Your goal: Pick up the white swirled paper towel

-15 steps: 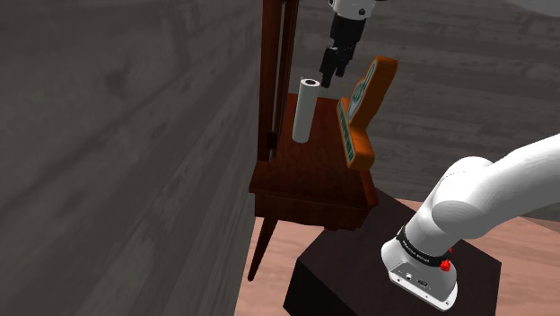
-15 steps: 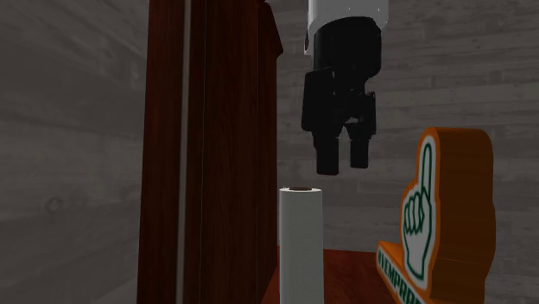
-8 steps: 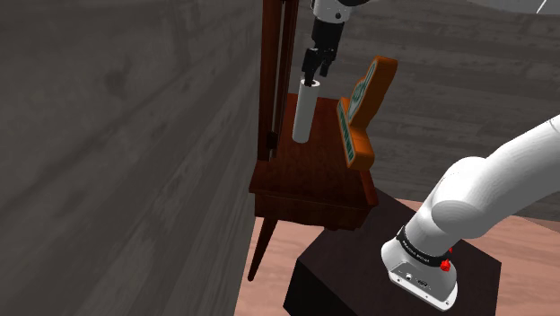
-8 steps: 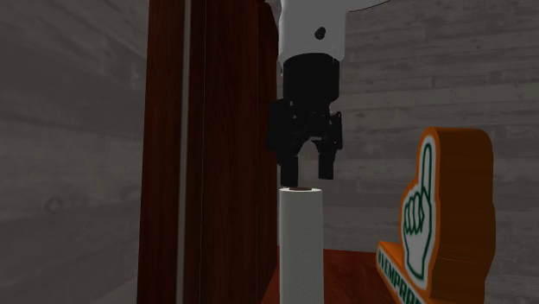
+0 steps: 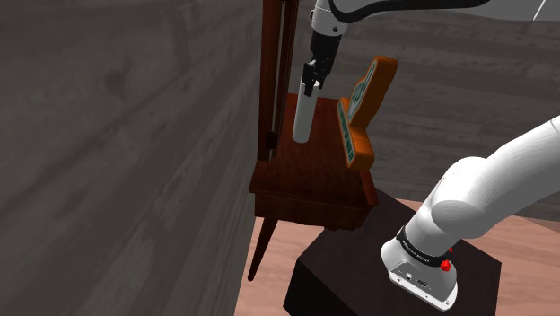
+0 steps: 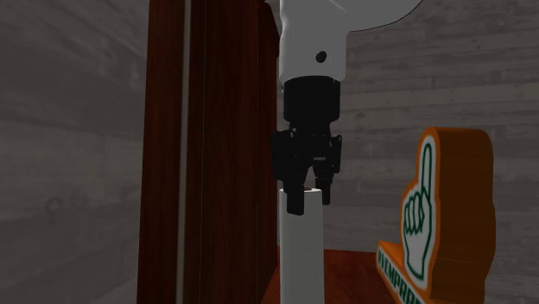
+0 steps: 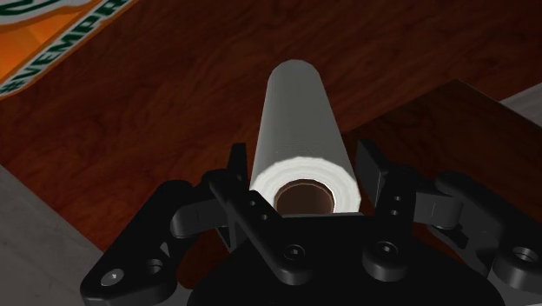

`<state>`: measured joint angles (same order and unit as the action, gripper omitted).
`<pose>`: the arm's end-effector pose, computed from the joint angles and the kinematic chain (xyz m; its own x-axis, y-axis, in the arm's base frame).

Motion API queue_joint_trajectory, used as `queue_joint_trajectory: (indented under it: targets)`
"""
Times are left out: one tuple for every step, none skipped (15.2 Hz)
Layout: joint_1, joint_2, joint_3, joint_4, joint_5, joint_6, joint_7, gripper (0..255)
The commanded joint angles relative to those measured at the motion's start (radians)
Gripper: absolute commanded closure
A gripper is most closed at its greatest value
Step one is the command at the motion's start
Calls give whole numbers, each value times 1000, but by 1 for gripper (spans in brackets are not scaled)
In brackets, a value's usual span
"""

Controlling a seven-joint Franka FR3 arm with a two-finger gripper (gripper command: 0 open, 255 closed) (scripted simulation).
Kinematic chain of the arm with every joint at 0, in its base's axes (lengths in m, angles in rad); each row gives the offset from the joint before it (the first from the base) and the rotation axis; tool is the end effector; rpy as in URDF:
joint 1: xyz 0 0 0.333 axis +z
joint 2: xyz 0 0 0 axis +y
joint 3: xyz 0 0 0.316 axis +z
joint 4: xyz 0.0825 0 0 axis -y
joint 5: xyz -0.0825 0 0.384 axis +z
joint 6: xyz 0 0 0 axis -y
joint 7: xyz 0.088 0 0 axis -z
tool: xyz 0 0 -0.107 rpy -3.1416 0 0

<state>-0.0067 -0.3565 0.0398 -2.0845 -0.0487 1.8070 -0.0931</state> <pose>0.4553 0.0133 0.5796 0.9881 0.1355 0.0721 0.1306 -0.9890 0.0690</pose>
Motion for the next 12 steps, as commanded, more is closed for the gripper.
queue_joint_trajectory:
  targets:
    - [0, 0, 0, -2, 0, 1, 0, 255]
    - [0, 0, 0, -3, 0, 1, 0, 255]
    - [0, 0, -1, -3, 0, 1, -1, 255]
    - [0, -1, 0, -3, 0, 1, 0, 255]
    - [0, 0, 0, -3, 0, 2, 0, 255]
    - [0, -1, 0, -4, 0, 2, 0, 255]
    - [0, -1, 0, -4, 0, 2, 0, 255]
    - [0, 1, 1, -3, 0, 2, 1, 255]
    - [0, 1, 1, 11, 0, -11, 0, 255]
    - [0, 2, 1, 25, 0, -24, 0, 255]
    - [0, 4, 1, 40, 0, -38, -1, 255]
    - [0, 6, 1, 55, 0, -51, -2, 255]
